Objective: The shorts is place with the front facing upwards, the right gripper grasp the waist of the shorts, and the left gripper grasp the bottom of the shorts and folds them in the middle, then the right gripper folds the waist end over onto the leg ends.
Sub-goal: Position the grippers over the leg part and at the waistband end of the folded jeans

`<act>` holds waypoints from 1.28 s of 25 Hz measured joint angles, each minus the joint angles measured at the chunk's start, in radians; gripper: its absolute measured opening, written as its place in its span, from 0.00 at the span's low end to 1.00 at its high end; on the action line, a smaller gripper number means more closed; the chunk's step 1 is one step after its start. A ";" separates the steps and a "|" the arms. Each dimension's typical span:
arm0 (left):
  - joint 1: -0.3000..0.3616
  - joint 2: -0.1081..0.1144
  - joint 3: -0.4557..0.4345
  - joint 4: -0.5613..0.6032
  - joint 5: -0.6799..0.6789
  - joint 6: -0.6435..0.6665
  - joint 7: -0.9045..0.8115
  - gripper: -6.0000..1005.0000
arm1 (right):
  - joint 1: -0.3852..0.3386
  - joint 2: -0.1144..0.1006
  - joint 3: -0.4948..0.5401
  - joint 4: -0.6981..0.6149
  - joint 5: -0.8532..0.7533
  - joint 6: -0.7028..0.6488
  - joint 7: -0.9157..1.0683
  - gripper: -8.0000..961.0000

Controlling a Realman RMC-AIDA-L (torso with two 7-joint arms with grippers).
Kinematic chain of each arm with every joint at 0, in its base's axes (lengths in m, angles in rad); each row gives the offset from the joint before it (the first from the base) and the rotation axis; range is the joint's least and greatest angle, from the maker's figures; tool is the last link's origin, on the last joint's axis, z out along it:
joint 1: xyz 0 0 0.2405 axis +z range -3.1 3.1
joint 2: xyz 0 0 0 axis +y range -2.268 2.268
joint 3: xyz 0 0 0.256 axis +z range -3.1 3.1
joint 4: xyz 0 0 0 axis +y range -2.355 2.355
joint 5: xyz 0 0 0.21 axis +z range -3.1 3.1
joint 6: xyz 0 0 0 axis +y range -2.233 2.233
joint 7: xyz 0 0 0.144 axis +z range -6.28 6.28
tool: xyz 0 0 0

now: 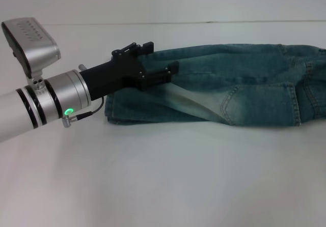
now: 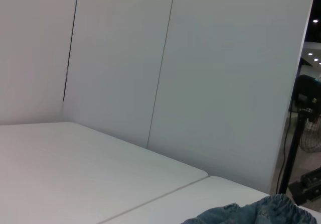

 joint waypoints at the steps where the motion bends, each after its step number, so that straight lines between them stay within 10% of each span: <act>1: 0.000 0.000 0.000 0.000 0.000 0.000 0.000 0.88 | 0.003 0.001 -0.005 0.007 0.000 0.009 -0.001 0.85; 32: 0.002 0.000 0.001 0.001 -0.001 0.001 0.007 0.87 | 0.050 0.024 -0.073 0.117 0.004 0.103 -0.152 0.57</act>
